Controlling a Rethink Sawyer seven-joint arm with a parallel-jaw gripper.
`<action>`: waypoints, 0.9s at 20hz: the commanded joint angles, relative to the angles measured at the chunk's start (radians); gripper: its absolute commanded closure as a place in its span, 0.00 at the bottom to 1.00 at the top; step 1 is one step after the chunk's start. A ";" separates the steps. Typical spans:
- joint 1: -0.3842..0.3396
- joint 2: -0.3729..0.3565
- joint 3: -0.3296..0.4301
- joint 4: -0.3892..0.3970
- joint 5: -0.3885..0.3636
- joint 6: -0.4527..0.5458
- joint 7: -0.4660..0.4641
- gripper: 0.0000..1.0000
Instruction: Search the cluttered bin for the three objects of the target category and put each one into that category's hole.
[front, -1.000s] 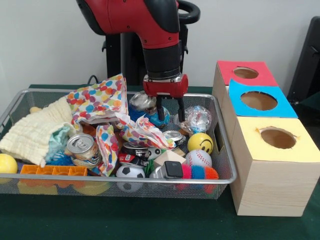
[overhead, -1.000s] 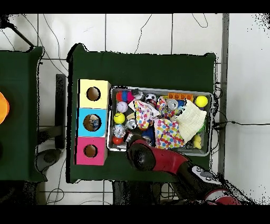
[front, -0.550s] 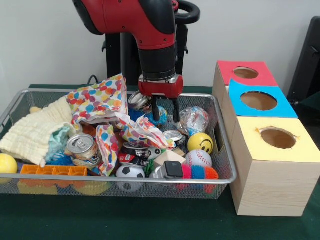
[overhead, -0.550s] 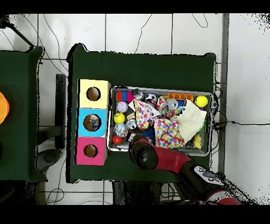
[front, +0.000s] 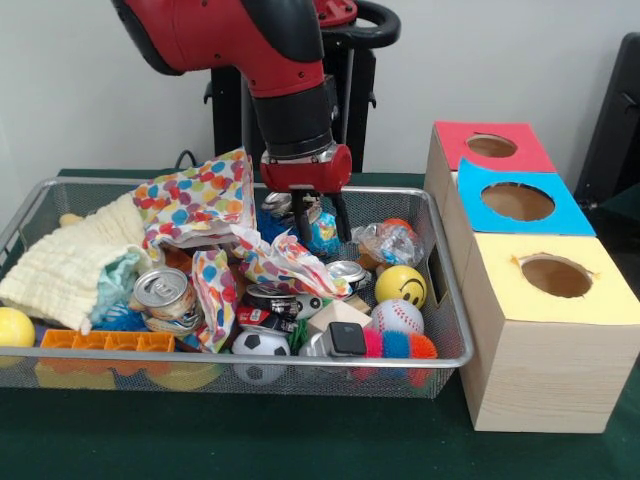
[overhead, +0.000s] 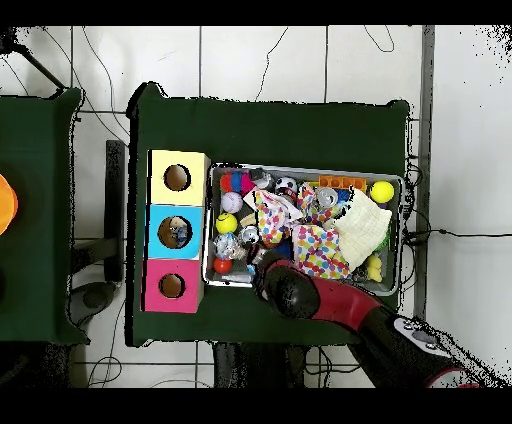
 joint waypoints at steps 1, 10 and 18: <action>-0.137 0.018 0.283 0.056 -0.021 0.129 0.015 0.00; -0.221 0.136 0.378 0.055 -0.042 0.137 -0.014 0.00; -0.217 0.248 0.368 -0.039 -0.093 0.144 -0.059 0.00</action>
